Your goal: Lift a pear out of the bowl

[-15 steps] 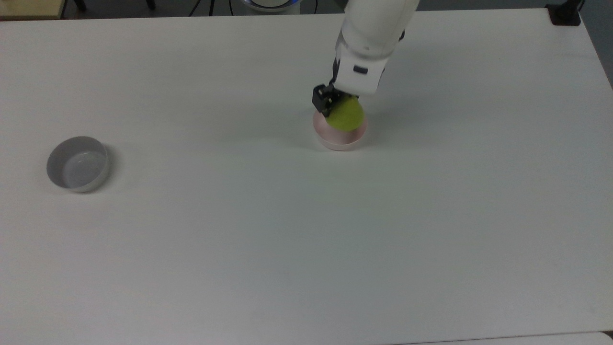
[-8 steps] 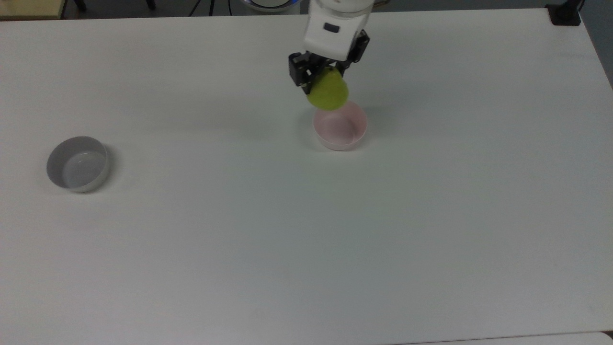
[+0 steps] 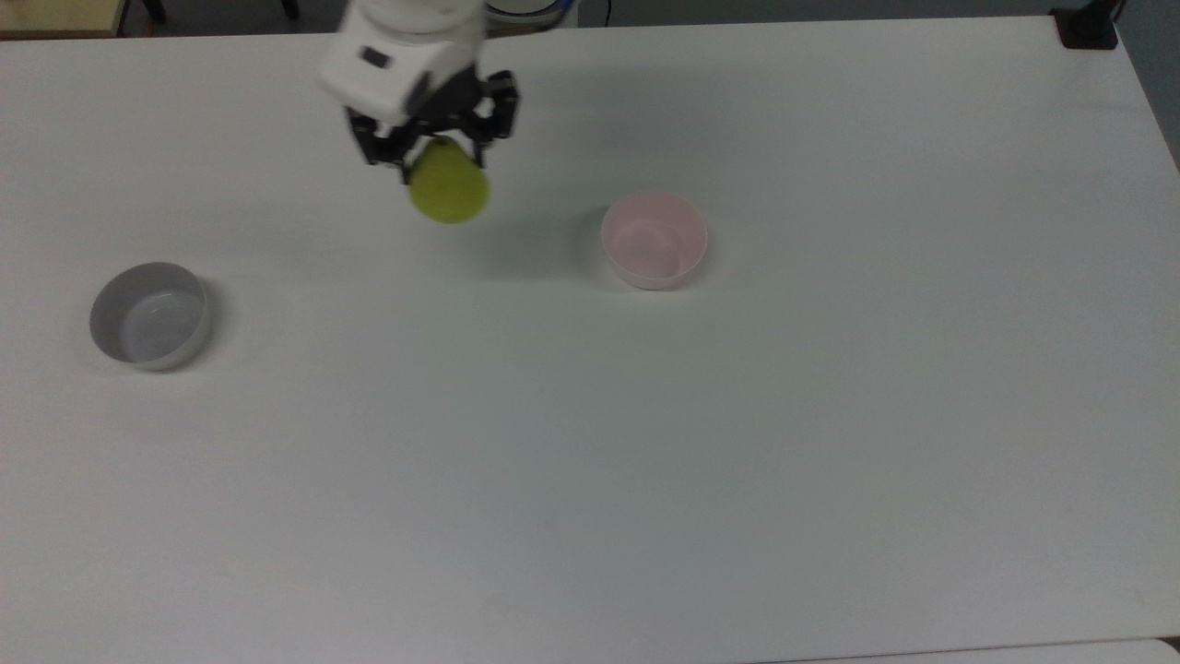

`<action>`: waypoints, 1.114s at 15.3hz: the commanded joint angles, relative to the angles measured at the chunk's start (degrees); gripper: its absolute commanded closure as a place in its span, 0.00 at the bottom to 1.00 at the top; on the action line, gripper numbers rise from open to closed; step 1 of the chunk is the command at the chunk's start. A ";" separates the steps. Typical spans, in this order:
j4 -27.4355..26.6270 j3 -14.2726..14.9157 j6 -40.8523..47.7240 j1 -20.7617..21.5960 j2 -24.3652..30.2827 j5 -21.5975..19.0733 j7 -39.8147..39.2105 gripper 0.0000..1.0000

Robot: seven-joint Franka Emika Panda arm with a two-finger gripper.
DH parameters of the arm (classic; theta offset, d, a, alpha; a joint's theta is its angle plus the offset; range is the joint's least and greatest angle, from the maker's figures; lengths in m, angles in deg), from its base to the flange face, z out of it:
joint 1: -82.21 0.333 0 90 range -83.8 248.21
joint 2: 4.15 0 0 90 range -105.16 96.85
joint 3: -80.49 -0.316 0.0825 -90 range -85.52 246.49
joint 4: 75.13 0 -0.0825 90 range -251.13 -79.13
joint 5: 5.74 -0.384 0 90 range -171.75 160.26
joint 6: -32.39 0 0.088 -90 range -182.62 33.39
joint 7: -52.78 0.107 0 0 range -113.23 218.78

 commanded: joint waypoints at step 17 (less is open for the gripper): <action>-0.62 -1.23 -7.21 -3.77 -11.84 -0.90 -4.03 0.67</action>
